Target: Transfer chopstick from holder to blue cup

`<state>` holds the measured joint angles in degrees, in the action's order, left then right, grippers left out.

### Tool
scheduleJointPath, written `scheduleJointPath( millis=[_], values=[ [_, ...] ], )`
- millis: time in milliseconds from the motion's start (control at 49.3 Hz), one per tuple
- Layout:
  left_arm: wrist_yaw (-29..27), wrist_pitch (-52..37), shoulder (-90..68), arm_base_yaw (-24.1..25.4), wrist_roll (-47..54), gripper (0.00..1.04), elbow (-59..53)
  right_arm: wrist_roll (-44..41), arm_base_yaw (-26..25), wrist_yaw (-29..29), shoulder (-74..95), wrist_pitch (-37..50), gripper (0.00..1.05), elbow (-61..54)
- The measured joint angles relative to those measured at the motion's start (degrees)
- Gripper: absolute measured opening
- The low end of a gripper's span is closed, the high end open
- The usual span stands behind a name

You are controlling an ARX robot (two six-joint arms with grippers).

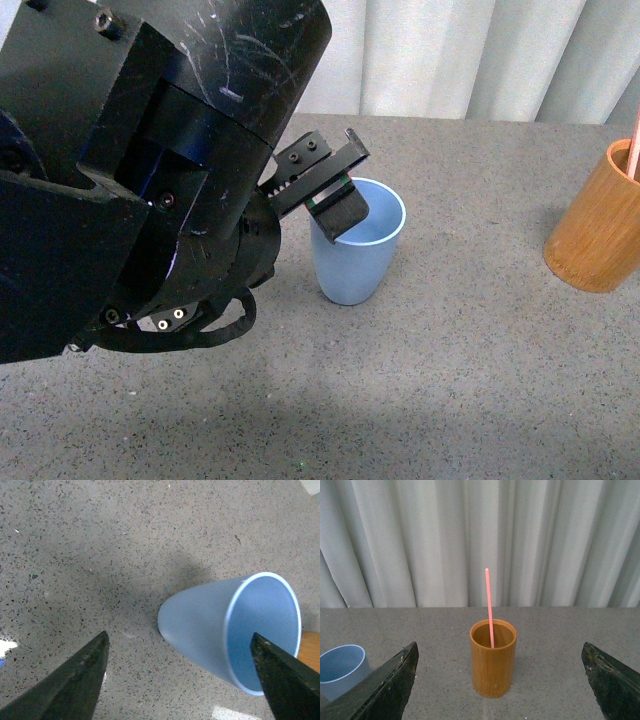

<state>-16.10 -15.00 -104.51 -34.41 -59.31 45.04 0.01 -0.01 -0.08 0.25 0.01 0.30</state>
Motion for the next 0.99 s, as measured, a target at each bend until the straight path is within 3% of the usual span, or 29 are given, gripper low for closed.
scheduleJointPath(
  millis=[101,325,365,426,447,507,568,731,853,995],
  values=[
    [0.17,0.50,1.57,0.85,0.74,1.00,-0.04,0.00,0.00,0.00,0.00,0.00,0.95,0.00],
    [-0.11,1.11,4.92,4.31,3.23,0.98,-1.64,0.00,0.00,0.00,0.00,0.00,0.95,0.00],
    [-4.04,-7.23,4.20,4.92,8.41,0.93,-4.46,0.00,0.00,0.00,0.00,0.00,0.95,0.00],
    [-7.76,-30.34,3.02,7.26,22.53,0.81,-12.66,0.00,0.00,-0.09,0.00,0.00,0.95,0.00],
    [-6.64,-38.91,3.17,8.79,30.08,0.75,-16.61,0.00,0.00,-0.09,0.00,0.00,0.95,0.00],
    [-3.19,-53.62,6.38,13.31,42.77,0.63,-24.04,0.00,0.00,0.04,0.00,0.00,0.95,0.00],
    [1.79,-61.55,11.72,18.64,50.14,0.50,-29.27,0.02,0.00,0.09,0.00,0.00,0.95,0.00],
    [14.60,-61.99,20.09,31.34,56.61,0.23,-38.12,0.00,0.00,-0.02,0.00,0.00,0.95,0.00],
    [15.10,-56.65,26.88,34.21,57.66,0.05,-41.51,0.02,0.00,0.00,0.00,0.00,0.95,0.00],
    [16.13,-42.58,41.51,34.25,58.27,0.04,-43.04,0.00,0.00,0.00,0.00,0.00,0.95,0.00]
  ],
)
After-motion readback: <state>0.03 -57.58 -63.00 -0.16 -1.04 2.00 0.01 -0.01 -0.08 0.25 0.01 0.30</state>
